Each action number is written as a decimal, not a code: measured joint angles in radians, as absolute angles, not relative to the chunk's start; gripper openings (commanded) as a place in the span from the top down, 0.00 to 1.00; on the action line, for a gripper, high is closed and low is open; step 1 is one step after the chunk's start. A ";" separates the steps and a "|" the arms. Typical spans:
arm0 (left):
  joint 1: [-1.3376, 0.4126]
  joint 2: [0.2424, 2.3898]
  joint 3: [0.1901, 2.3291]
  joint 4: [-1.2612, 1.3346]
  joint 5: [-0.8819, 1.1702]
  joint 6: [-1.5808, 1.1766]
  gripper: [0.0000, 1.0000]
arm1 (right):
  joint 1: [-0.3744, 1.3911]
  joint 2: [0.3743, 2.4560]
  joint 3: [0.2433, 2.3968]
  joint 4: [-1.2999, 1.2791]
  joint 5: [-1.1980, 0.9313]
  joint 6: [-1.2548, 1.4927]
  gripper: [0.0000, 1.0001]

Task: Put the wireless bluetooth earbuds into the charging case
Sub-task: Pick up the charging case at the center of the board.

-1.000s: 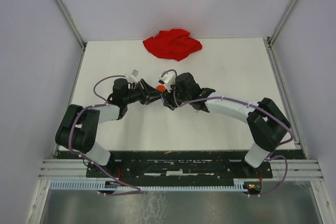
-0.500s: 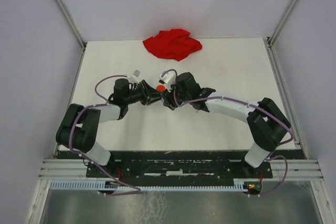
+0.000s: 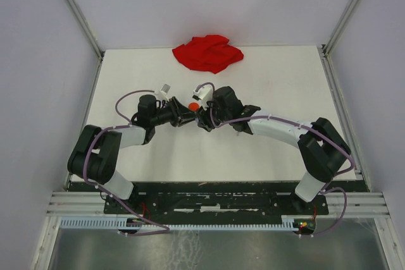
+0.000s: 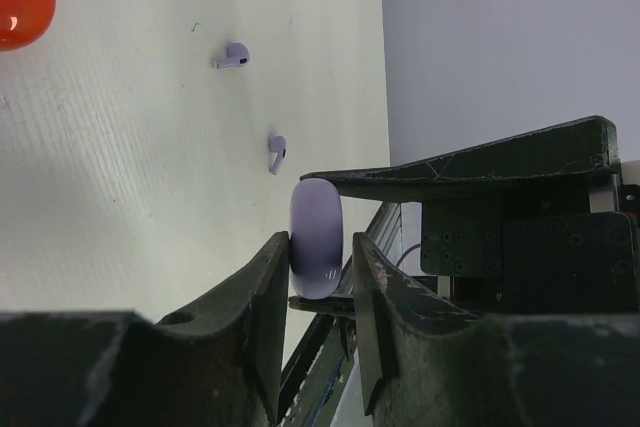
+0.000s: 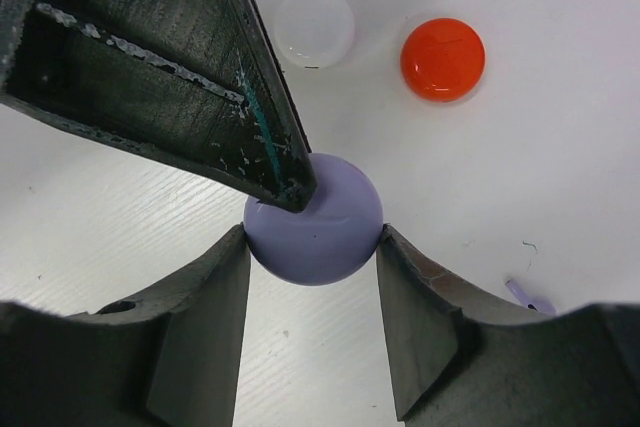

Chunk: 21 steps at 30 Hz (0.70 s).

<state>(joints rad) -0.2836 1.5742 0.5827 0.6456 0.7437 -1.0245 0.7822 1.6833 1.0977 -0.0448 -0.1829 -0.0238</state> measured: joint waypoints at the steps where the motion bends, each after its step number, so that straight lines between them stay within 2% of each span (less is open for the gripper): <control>1: -0.284 1.574 0.583 0.646 0.743 -1.024 0.64 | 0.782 1.683 1.098 -0.045 -0.184 -0.024 0.56; 6: -0.284 1.575 0.583 0.646 0.740 -1.024 0.73 | 0.778 1.683 1.098 -0.045 -0.184 -0.024 0.56; 9: -0.284 1.576 0.582 0.650 0.740 -1.023 0.85 | 0.777 1.683 1.098 -0.044 -0.186 -0.023 0.54; 11: -0.284 1.576 0.582 0.654 0.739 -1.023 0.95 | 0.776 1.683 1.098 -0.041 -0.187 -0.023 0.43; 12: -0.284 1.576 0.582 0.656 0.738 -1.023 0.97 | 0.776 1.683 1.098 -0.041 -0.187 -0.022 0.32; 14: -0.284 1.579 0.582 0.667 0.739 -1.024 0.97 | 0.776 1.683 1.098 -0.037 -0.184 -0.015 0.18; 17: -0.288 1.586 0.582 0.706 0.743 -1.027 0.97 | 0.774 1.677 1.088 -0.017 -0.171 0.007 0.08; 21: -0.289 1.604 0.580 0.760 0.743 -1.046 0.97 | 0.766 1.608 1.016 0.028 -0.128 0.041 0.02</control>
